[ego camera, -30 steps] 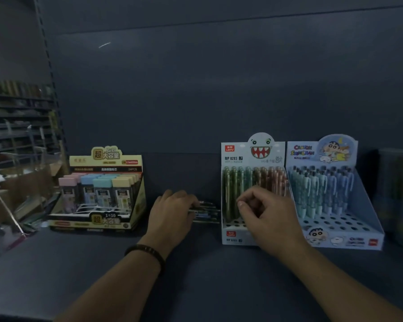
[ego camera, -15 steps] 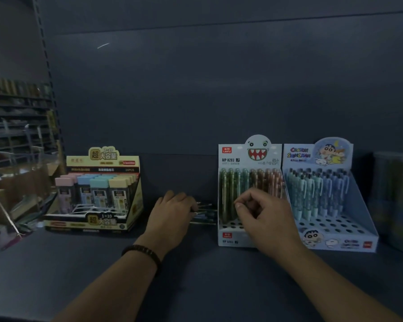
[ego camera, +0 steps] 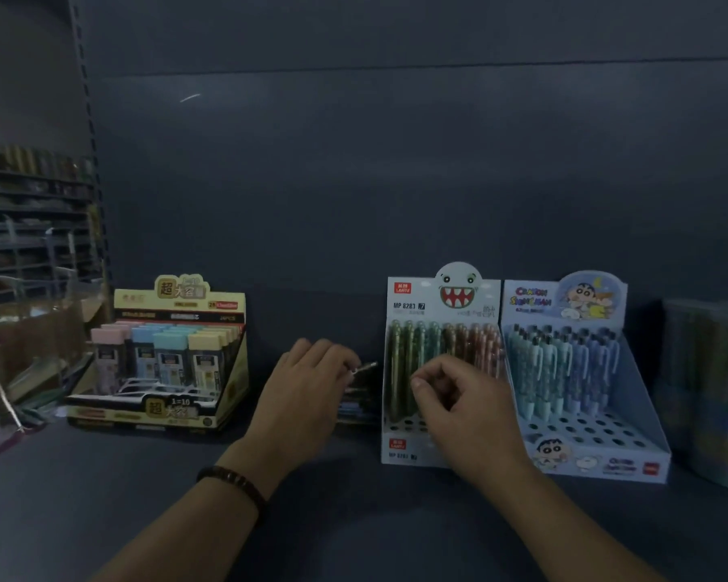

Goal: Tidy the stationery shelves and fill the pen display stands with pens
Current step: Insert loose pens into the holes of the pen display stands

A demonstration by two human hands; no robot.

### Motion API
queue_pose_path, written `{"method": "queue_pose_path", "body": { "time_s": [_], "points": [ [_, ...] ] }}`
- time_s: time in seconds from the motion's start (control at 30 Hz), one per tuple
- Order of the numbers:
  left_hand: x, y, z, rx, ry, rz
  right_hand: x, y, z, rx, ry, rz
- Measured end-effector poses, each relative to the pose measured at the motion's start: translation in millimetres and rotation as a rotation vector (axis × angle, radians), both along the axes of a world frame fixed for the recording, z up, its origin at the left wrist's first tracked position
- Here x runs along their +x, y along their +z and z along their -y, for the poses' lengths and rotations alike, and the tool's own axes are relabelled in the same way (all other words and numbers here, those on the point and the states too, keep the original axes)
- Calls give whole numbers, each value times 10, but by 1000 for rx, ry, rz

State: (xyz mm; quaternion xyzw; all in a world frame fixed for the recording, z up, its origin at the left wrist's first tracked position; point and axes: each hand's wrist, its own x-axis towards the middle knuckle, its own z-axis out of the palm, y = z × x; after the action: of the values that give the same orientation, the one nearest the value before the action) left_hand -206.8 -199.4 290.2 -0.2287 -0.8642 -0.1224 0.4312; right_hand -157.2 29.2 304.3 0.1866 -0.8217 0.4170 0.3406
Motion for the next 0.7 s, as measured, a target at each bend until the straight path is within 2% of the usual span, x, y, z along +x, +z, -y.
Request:
{"method": "queue_pose_path", "body": {
  "time_s": [0.13, 0.3, 0.43, 0.53, 0.7],
  "points": [
    [138, 103, -189, 51, -158, -131, 3, 57, 56, -104, 33, 1],
    [242, 158, -330, 38, -261, -228, 28, 110, 87, -243, 205, 5],
    [255, 149, -371, 75, -296, -172, 51, 125, 105, -244, 248, -24],
    [314, 168, -370, 135, -340, -58, 52, 158, 97, -290, 242, -37],
    [308, 152, -237, 67, -329, 118, 76, 222, 22, -569, 181, -23]
  ]
}}
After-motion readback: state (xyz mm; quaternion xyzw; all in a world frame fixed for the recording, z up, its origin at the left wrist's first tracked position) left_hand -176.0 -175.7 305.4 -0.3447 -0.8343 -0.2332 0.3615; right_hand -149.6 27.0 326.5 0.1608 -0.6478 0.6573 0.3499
